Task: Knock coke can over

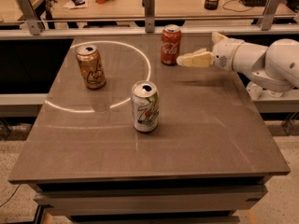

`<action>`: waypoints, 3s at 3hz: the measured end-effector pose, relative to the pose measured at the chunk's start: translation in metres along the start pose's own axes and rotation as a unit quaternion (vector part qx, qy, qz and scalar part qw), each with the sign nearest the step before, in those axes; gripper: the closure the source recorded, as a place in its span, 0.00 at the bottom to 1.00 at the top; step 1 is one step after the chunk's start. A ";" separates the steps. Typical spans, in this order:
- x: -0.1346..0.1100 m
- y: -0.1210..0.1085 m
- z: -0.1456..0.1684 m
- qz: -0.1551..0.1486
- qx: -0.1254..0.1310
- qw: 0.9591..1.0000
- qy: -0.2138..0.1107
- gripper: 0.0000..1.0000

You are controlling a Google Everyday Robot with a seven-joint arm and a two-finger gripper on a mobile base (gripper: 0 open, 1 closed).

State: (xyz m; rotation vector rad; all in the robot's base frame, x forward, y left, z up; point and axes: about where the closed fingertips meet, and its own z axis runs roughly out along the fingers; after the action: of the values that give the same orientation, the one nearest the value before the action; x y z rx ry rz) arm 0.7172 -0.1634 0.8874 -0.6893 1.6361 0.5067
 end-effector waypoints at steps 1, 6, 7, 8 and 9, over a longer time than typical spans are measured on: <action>0.002 0.000 0.028 0.000 -0.027 1.000 0.005 0.00; 0.001 0.023 0.095 0.006 -0.095 0.995 -0.024 0.47; -0.008 0.021 0.088 -0.012 -0.102 0.995 -0.017 0.70; -0.029 0.015 0.069 -0.044 -0.099 0.994 -0.001 0.93; -0.064 0.016 0.041 -0.084 -0.104 0.991 0.031 1.00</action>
Offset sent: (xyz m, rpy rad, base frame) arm 0.0491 0.0588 -0.0179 0.0219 0.0130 0.1392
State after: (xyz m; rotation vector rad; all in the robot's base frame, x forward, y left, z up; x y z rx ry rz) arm 0.7416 -0.1142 0.9421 -0.9979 1.5798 0.5422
